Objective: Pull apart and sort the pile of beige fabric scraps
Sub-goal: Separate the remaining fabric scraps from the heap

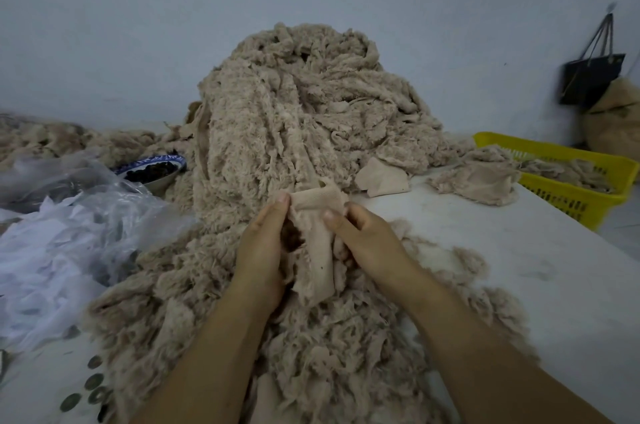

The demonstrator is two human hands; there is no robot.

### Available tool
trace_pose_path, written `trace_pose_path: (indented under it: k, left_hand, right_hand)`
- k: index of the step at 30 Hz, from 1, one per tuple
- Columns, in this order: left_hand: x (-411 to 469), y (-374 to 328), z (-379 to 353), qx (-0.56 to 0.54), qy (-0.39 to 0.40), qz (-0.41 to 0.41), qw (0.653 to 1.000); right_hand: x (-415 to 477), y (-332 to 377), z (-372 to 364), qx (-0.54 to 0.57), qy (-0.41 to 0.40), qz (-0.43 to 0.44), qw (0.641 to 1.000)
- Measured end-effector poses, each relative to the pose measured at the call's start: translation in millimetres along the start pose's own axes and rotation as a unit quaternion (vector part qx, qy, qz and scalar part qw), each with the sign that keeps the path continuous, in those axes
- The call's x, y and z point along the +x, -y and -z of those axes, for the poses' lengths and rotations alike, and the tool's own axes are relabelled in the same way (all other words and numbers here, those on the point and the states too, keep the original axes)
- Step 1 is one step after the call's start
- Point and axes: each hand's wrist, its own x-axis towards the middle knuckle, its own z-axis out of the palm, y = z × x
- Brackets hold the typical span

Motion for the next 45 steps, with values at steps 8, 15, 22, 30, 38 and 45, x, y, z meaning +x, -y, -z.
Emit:
trace_pose_path:
  k: [8,15,22,30,38,45]
  left_hand:
    - [1,4,-3,0.270,0.099,-0.179,0.941]
    - [-2,5,-2,0.132,0.088,-0.083,0.984]
    - [3,-8,1,-0.075,0.051,0.015,0.996]
    - [1,6,-2,0.107,0.115,-0.023,0.987]
    - [5,30,5,0.451,0.179,-0.070,0.872]
    - [7,23,6,0.460,0.144,-0.062,0.874]
  right_hand:
    - [0,15,7,0.343,-0.008,-0.027,0.939]
    - [5,10,10,0.235,-0.059,0.009,0.970]
    - [-2,8,-2,0.126,0.067,-0.003,0.990]
    - [8,11,10,0.360,-0.019,-0.097,0.928]
    - [16,0,21,0.269,-0.112,-0.101,0.951]
    - [19,-13,25,0.138,-0.180,-0.039,0.973]
